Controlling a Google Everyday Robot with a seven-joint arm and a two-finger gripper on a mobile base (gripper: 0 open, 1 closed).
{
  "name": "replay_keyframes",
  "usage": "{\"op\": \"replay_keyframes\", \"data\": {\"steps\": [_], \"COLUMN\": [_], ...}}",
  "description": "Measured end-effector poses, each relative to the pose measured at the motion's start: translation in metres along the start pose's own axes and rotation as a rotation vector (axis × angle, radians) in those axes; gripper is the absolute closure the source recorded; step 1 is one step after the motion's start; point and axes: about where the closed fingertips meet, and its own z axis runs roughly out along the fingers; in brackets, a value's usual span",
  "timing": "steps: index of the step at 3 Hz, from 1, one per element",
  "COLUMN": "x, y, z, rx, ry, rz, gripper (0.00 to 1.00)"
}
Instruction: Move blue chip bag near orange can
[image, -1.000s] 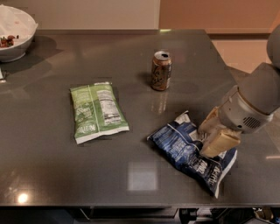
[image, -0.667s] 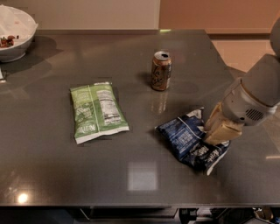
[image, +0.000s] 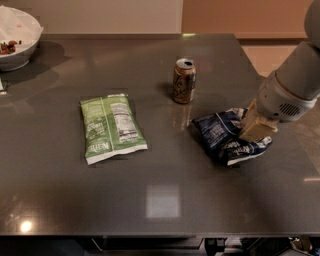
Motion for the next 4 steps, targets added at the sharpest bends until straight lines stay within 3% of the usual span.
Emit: {"op": "replay_keyframes", "data": {"steps": [1, 3, 4], "x": [0.004, -0.006, -0.013], "y": [-0.03, -0.073, -0.085], "z": [0.001, 0.002, 0.004], "rx": [0.022, 0.038, 0.04], "ry": [0.027, -0.018, -0.047], "rz": [0.015, 0.039, 0.05], "gripper": [1.0, 1.0, 0.84]}}
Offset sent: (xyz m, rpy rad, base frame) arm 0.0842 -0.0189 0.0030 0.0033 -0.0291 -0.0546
